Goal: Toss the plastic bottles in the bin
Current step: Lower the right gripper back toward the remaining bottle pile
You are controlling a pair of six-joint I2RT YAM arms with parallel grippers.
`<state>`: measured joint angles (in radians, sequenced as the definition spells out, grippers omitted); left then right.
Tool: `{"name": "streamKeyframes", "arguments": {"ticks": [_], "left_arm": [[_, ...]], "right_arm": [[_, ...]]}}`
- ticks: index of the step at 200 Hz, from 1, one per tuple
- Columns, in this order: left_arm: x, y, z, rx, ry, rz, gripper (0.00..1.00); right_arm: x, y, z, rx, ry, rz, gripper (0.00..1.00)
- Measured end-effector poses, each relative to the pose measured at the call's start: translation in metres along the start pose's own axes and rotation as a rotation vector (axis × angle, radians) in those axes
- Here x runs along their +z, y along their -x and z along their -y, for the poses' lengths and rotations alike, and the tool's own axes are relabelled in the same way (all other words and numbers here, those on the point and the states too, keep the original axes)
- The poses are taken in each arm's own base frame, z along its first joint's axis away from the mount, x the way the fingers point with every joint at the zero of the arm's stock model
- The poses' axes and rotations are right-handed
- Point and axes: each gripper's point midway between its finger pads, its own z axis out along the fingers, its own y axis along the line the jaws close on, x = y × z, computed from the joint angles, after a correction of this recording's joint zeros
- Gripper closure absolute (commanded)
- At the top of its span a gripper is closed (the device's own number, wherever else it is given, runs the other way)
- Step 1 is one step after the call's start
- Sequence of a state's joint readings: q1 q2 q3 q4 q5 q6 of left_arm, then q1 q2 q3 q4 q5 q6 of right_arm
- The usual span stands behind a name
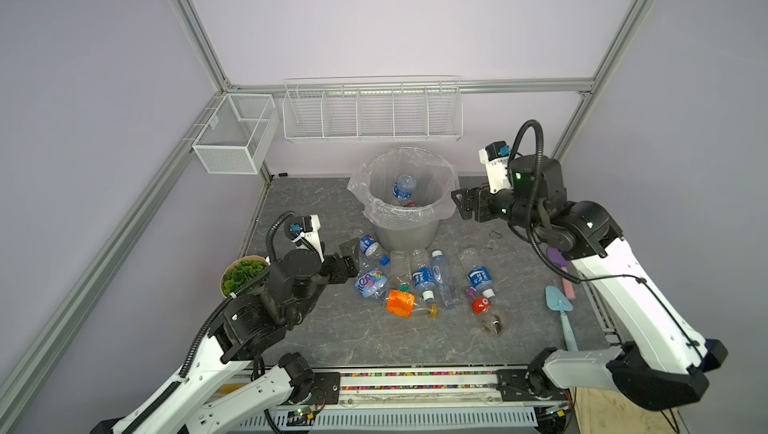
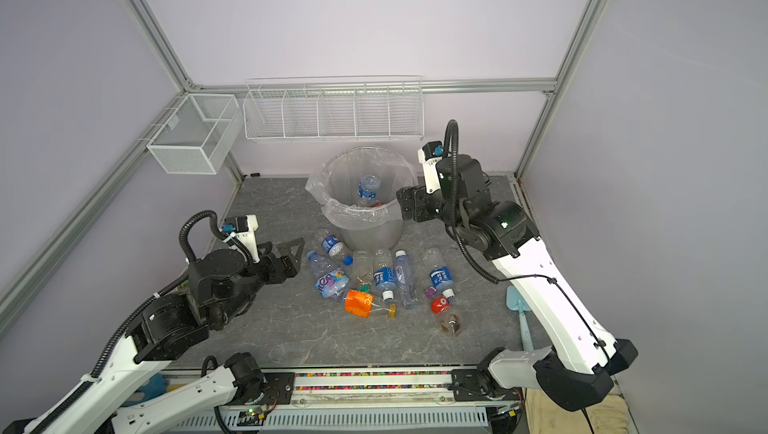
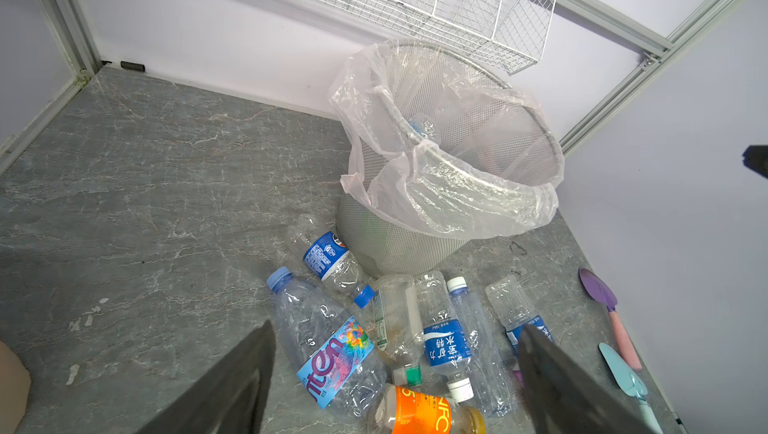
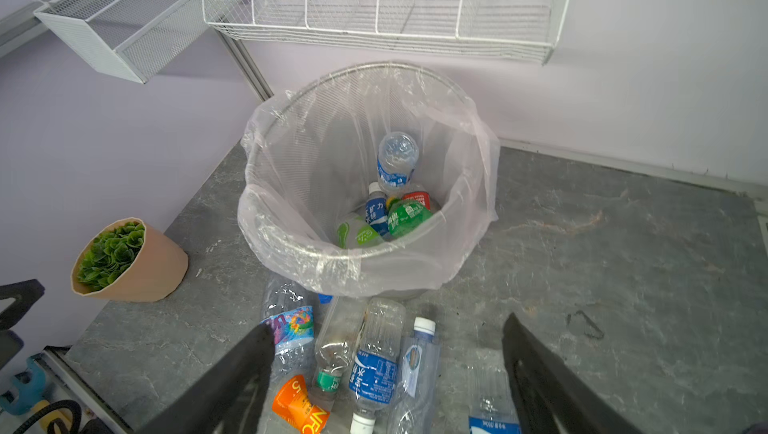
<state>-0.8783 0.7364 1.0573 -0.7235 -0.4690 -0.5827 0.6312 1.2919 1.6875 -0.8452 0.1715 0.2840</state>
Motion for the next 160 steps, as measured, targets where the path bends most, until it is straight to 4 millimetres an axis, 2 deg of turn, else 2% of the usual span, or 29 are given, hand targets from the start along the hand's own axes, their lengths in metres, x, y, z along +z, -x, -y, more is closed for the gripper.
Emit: {"name": "streamKeyframes", "arguments": {"ticks": [24,37,72,87,135,160], "left_arm": [[0.001,0.001,0.002,-0.002,-0.006,0.002,0.1],[0.001,0.001,0.002,-0.003,-0.007,0.003,0.1],[0.001,0.002,0.003,-0.006,-0.009,0.007,0.1],[0.001,0.002,0.003,-0.006,-0.01,0.008,0.1],[0.001,0.002,0.003,-0.008,-0.012,0.011,0.1],[0.002,0.0,0.002,-0.007,-0.01,0.009,0.1]], "right_arm": [[0.005,-0.027,0.011,0.049,-0.029,-0.065,0.12],[0.012,-0.048,0.017,0.072,-0.056,-0.127,0.12],[0.031,-0.121,0.042,0.127,-0.179,-0.348,0.12],[0.034,-0.144,0.049,0.138,-0.212,-0.414,0.12],[0.035,-0.219,0.065,0.232,-0.287,-0.581,0.12],[0.027,-0.247,0.07,0.288,-0.305,-0.63,0.11]]}}
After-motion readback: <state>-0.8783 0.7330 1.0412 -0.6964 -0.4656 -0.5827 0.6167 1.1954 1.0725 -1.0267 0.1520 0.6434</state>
